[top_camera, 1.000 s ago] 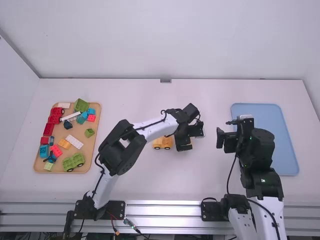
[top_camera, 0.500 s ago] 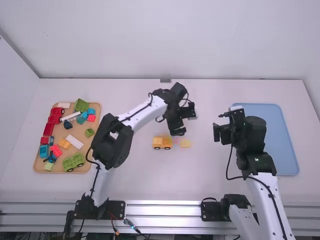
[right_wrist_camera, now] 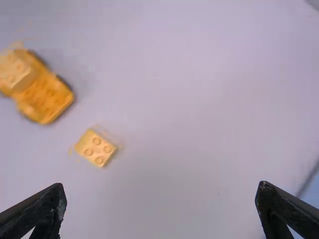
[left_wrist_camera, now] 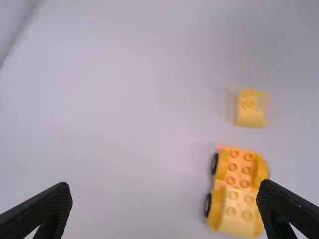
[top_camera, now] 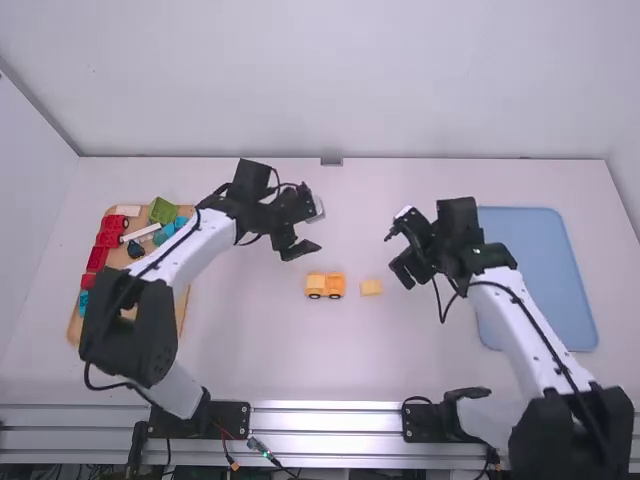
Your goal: Assemble lego blocks to make yellow taxi
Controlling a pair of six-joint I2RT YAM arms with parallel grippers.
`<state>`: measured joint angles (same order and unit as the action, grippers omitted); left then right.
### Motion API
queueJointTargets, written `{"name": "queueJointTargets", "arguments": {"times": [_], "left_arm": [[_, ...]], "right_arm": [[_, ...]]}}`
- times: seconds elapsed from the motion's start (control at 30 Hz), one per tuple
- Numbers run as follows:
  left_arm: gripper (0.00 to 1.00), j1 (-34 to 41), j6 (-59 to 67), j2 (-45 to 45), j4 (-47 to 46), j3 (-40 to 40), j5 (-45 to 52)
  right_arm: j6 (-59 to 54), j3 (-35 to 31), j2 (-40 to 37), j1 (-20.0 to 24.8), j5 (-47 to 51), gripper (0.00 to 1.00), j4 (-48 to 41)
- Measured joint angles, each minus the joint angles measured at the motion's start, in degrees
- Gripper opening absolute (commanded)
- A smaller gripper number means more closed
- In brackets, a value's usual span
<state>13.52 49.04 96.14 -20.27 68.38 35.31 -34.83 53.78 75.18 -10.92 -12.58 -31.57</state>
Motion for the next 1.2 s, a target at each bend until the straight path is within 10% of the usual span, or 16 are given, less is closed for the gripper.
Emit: {"name": "queueJointTargets", "arguments": {"times": [0.53,1.2], "left_arm": [[0.99,-2.3,10.4,-5.6,-5.9,-12.8,2.4],[0.99,-2.3,17.9,-5.7,-5.2,-15.3,4.1]], "right_arm": [[-27.3,5.6,21.3,-15.1,7.9,0.99,-6.5],[-32.6,7.0,34.7,-15.7,9.3,0.96,-0.8]]}}
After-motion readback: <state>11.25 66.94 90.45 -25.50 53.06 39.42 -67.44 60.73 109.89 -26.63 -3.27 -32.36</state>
